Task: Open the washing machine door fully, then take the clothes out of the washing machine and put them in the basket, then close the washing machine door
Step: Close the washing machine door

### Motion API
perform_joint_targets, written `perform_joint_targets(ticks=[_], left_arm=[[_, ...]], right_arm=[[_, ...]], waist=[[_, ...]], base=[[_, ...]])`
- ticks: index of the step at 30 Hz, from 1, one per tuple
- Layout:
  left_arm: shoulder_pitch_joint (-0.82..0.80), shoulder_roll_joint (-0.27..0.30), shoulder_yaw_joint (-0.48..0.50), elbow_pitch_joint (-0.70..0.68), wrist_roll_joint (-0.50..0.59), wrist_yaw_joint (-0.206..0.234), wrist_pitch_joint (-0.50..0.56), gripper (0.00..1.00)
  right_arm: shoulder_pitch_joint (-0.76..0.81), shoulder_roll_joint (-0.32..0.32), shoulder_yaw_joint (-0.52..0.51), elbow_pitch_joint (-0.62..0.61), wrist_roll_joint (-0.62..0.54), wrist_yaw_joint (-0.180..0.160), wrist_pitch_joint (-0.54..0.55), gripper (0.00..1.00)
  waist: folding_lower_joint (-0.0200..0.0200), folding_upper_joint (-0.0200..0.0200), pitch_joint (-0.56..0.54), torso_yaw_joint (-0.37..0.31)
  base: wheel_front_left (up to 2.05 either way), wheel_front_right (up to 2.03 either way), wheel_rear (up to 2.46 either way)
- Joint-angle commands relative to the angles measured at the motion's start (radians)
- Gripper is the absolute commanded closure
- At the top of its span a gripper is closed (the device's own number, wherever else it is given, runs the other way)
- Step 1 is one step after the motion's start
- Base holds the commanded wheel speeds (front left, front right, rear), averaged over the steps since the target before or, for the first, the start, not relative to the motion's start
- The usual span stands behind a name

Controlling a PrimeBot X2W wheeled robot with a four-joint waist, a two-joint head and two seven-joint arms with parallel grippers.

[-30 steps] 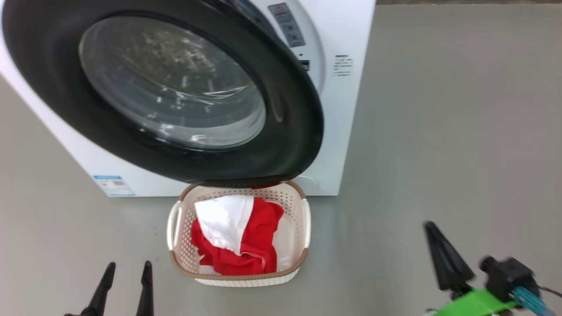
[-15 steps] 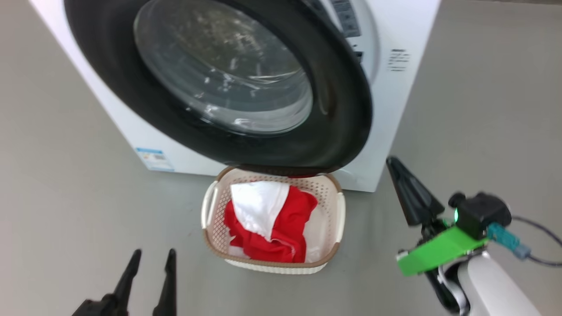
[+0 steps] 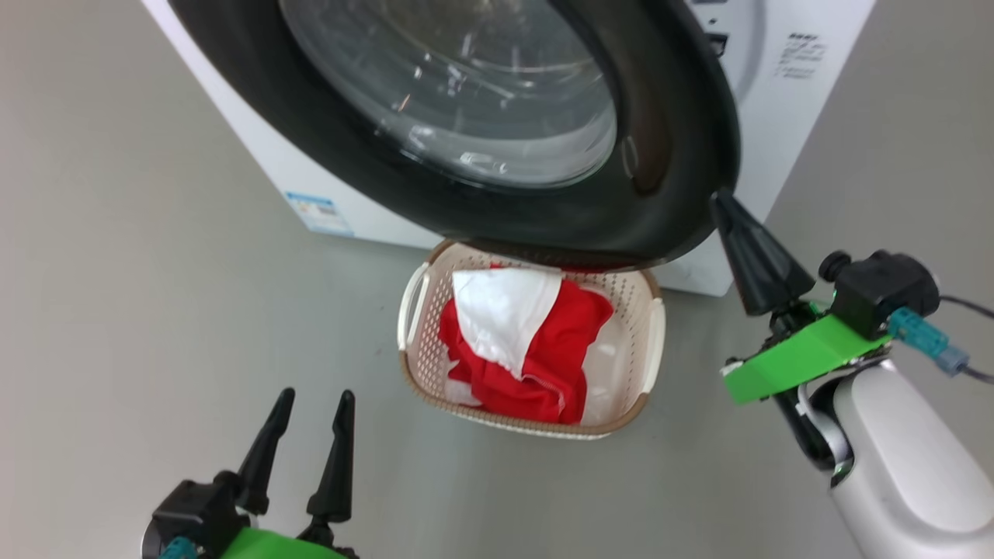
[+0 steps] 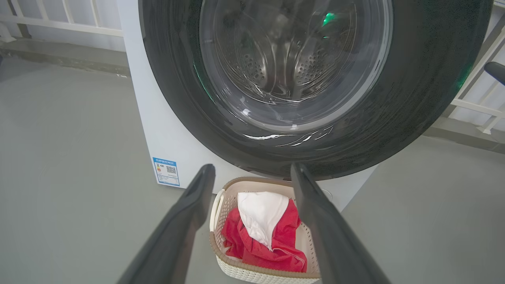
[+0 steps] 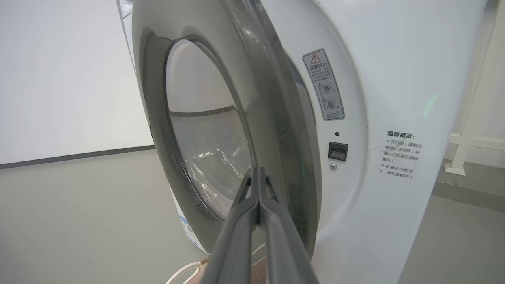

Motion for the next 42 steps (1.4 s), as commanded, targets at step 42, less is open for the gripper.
perform_joint_targets(ticks=[42], left_arm=[[-0.184,0.008,-0.055,-0.053,-0.082,0.013,-0.005,0.0]], right_arm=[[-0.36,-0.061,-0.098,0.03,0.034,0.007,-0.006,1.0]], waist=[[0.0,0.0,0.262,0.081]], base=[[0.0,0.0,0.0]])
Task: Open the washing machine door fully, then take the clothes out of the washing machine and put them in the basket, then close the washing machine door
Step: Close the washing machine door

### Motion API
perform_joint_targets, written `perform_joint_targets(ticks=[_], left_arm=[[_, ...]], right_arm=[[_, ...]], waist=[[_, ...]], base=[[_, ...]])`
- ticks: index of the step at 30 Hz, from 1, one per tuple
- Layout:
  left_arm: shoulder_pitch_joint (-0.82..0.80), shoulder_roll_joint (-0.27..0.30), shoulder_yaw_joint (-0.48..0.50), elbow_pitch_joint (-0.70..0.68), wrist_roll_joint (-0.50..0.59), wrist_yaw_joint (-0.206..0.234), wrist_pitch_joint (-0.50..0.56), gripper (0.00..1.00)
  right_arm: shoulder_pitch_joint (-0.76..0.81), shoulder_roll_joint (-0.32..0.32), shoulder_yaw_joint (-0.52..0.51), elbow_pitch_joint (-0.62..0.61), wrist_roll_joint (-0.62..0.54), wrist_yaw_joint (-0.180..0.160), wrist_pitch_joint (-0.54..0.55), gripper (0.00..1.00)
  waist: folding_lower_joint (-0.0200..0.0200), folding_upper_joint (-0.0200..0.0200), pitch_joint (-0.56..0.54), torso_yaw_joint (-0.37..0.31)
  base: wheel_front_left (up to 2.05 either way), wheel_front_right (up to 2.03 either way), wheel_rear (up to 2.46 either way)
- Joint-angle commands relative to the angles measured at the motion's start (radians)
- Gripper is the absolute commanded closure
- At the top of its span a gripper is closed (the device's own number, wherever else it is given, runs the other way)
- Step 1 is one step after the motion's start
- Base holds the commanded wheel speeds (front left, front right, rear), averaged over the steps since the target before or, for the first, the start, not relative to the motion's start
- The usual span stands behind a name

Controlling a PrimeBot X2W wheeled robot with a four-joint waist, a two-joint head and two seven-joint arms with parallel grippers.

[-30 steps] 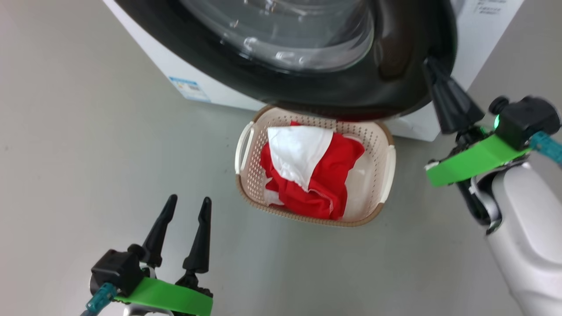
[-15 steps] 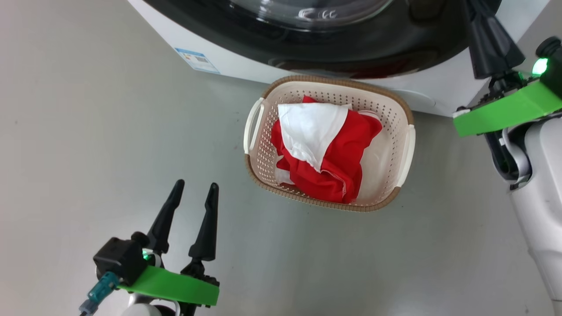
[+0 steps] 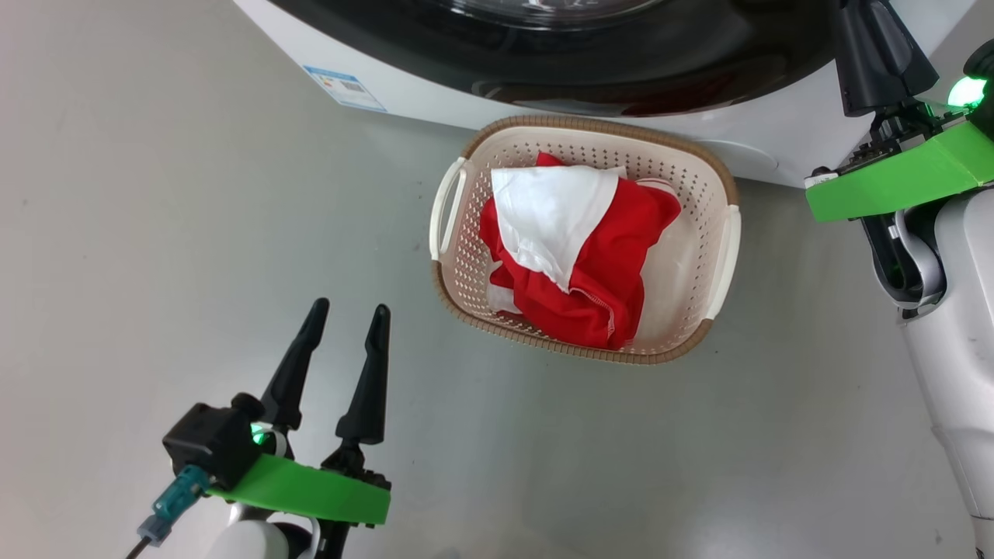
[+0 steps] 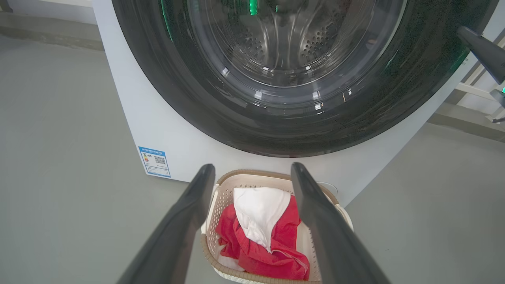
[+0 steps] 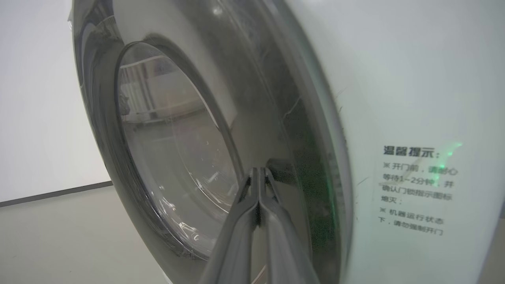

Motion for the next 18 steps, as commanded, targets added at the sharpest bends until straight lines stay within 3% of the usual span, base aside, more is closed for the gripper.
perform_joint_targets(ticks=[1,6,7,11,12,14,15,18], left_arm=[[-0.011,0.019,0.037,-0.019,0.005,0.005,-0.005,0.0],[0.008,0.019,0.041,-0.003,0.028,-0.002,-0.005,0.0],[0.013,0.019,0.044,0.001,0.033,-0.003,-0.005,0.0],[0.035,0.019,0.067,0.018,0.057,-0.009,-0.005,0.0],[0.039,0.019,0.072,0.021,0.062,-0.01,-0.005,0.0],[0.049,0.019,0.082,0.026,0.073,-0.013,-0.005,0.0],[0.054,0.019,0.085,0.029,0.077,-0.015,-0.005,0.0],[0.07,0.019,0.095,0.038,0.091,-0.018,-0.005,0.0]], right_arm=[[-0.015,0.004,-0.001,-0.024,0.011,-0.011,-0.002,1.0],[0.055,0.016,0.033,-0.027,0.021,-0.011,-0.002,1.0],[0.073,0.019,0.041,-0.027,0.025,-0.011,-0.002,0.95],[0.15,0.031,0.07,-0.032,0.035,-0.011,-0.002,0.55],[0.168,0.034,0.075,-0.033,0.036,-0.011,-0.002,0.49],[0.206,0.044,0.074,-0.037,0.043,-0.011,-0.002,0.12],[0.225,0.046,0.076,-0.039,0.043,-0.011,-0.002,0.0],[0.28,0.057,0.065,-0.039,0.047,-0.011,-0.002,0.0]], waist=[[0.0,0.0,-0.01,-0.004],[0.0,0.0,-0.055,-0.02],[0.0,0.0,-0.066,-0.024],[0.0,0.0,-0.109,-0.046],[0.0,0.0,-0.12,-0.051],[0.0,0.0,-0.141,-0.061],[0.0,0.0,-0.152,-0.066],[0.0,0.0,-0.183,-0.082]], base=[[0.0,0.0,0.0],[0.0,0.0,0.0],[0.0,0.0,0.0],[0.0,0.0,0.0],[0.0,0.0,0.0],[0.0,0.0,0.0],[0.0,0.0,0.0],[0.0,0.0,0.0]])
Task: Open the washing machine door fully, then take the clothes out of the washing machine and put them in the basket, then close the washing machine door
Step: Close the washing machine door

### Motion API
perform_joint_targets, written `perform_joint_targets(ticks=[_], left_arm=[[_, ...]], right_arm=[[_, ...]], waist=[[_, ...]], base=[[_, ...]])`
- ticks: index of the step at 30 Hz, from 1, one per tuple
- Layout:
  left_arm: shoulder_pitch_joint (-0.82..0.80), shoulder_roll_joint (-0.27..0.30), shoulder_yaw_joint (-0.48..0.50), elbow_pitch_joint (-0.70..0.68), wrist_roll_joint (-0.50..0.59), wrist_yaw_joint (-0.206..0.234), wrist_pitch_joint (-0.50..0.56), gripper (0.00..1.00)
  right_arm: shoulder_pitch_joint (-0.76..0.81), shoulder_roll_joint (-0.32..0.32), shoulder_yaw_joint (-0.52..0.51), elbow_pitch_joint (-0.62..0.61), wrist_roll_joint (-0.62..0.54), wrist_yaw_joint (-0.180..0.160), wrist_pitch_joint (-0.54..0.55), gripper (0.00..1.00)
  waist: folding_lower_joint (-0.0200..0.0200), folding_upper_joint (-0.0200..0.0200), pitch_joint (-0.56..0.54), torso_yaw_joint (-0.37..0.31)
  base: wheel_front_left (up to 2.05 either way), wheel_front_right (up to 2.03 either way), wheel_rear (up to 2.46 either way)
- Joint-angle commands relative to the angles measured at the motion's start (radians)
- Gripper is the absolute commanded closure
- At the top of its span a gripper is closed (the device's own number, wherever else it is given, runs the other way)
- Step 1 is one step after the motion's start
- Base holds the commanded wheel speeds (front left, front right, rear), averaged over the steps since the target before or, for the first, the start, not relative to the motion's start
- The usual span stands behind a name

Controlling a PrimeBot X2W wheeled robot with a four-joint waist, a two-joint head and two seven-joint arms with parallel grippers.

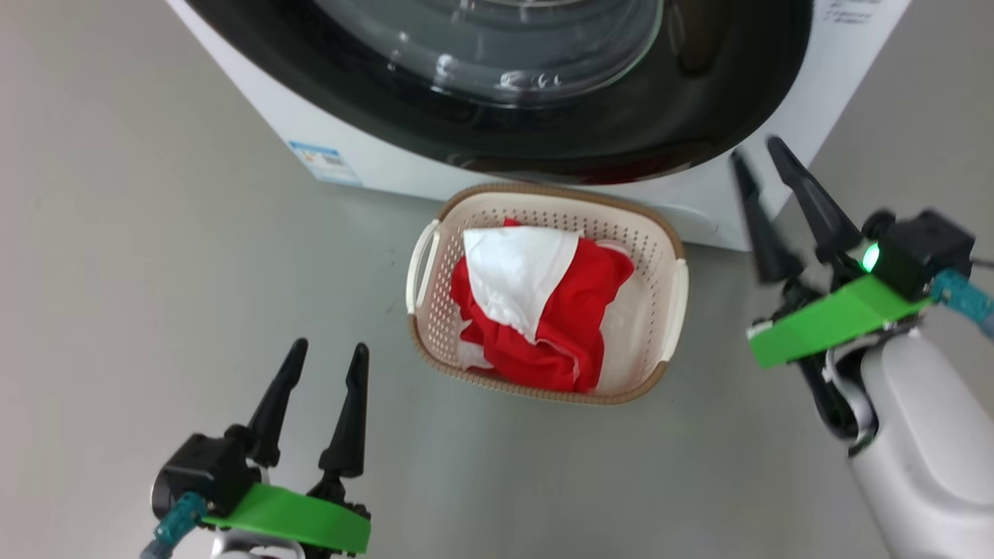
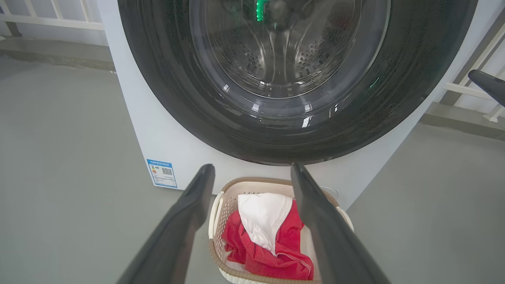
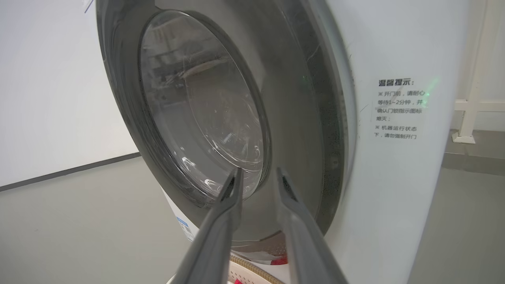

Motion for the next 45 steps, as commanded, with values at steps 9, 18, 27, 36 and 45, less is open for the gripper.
perform_joint_targets(ticks=[9,18,27,36,45], left_arm=[[0.056,0.018,0.066,0.0,0.049,-0.013,-0.005,0.0],[0.104,0.018,0.092,-0.008,0.083,-0.014,-0.005,0.0],[0.143,0.031,0.147,-0.02,0.104,-0.014,-0.005,0.0],[0.171,0.038,0.175,-0.038,0.113,-0.014,-0.005,0.0],[0.215,0.041,0.17,-0.06,0.116,-0.014,-0.005,0.0]], right_arm=[[0.156,0.035,-0.024,-0.032,0.003,-0.001,-0.002,0.0],[0.308,0.064,-0.084,-0.065,0.001,-0.001,-0.002,0.0],[0.417,0.075,-0.124,-0.102,-0.023,-0.001,-0.002,0.0],[0.509,0.072,-0.179,-0.11,-0.037,-0.001,-0.002,0.0],[0.554,0.074,-0.239,-0.125,-0.041,-0.001,-0.002,0.0]], waist=[[0.0,0.0,-0.109,-0.074],[0.0,0.0,-0.179,-0.138],[0.0,0.0,-0.223,-0.203],[0.0,0.0,-0.247,-0.252],[0.0,0.0,-0.262,-0.293]], base=[[0.0,0.0,0.0],[0.0,0.0,0.0],[0.0,0.0,0.0],[0.0,0.0,0.0],[0.0,0.0,0.0]])
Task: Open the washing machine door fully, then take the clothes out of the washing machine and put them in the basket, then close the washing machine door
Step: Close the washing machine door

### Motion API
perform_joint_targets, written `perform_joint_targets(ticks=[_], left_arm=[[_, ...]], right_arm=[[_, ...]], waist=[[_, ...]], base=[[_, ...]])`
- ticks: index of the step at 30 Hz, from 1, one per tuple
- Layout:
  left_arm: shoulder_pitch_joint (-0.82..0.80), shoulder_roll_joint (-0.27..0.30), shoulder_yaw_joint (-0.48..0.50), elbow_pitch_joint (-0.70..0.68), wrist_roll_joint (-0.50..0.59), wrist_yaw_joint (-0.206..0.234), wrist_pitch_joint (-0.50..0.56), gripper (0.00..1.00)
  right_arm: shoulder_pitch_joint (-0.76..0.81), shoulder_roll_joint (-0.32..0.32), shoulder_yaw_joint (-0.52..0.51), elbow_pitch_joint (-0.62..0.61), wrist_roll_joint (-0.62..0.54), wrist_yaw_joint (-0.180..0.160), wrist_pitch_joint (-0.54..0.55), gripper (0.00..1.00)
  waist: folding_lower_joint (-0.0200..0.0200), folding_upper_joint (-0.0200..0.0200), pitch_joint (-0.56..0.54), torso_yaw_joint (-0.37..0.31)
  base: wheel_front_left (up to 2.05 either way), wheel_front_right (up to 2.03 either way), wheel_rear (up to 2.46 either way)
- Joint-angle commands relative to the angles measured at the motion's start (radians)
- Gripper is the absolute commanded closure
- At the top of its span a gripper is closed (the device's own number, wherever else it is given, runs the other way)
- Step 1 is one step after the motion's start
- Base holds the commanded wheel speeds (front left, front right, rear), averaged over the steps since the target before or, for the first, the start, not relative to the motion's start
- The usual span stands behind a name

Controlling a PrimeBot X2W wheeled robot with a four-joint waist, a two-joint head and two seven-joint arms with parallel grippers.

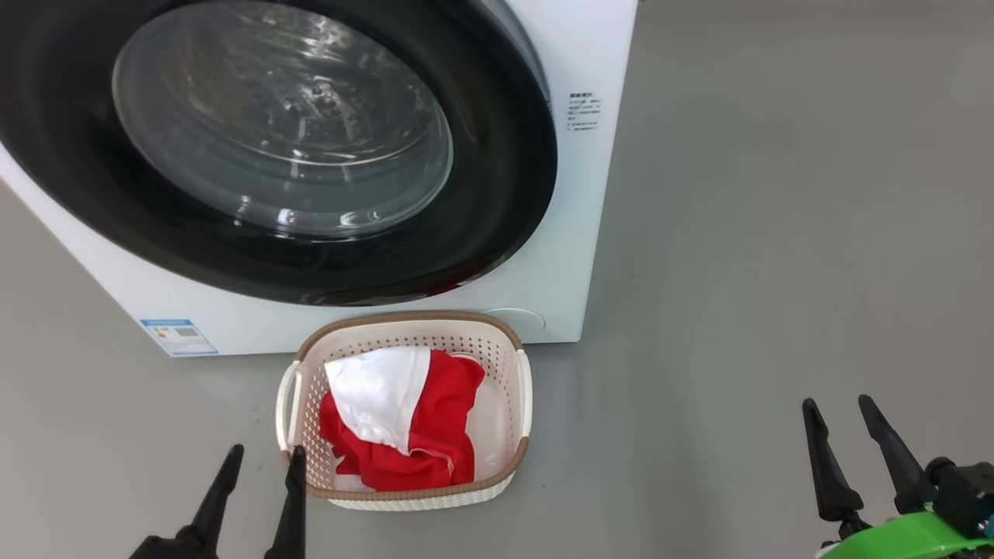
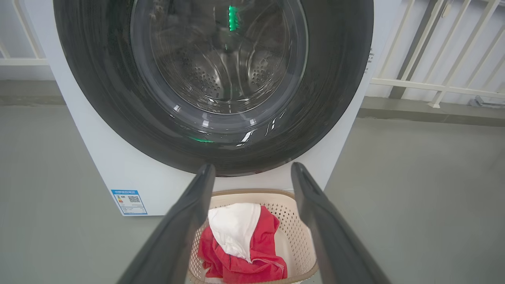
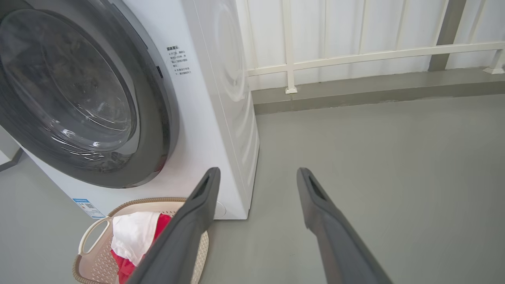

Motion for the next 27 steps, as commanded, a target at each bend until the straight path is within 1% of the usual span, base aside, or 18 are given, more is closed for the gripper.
perform_joint_targets(ticks=[1,8,27], left_arm=[[-0.003,0.018,0.029,-0.029,0.002,-0.005,-0.005,0.0],[0.001,0.017,0.034,-0.03,-0.003,-0.005,-0.005,0.0],[-0.005,0.019,0.022,-0.031,-0.019,-0.005,-0.005,0.0]], right_arm=[[0.005,-0.01,0.008,-0.028,-0.005,-0.001,-0.004,0.0],[0.019,-0.006,-0.005,-0.035,-0.011,-0.001,-0.004,0.0],[0.019,0.002,-0.001,-0.034,-0.017,-0.001,-0.004,0.0]], waist=[[0.0,0.0,-0.007,-0.009],[0.0,0.0,-0.002,-0.017],[0.0,0.0,-0.002,-0.011]], base=[[0.0,0.0,0.0],[0.0,0.0,0.0],[0.0,0.0,0.0]])
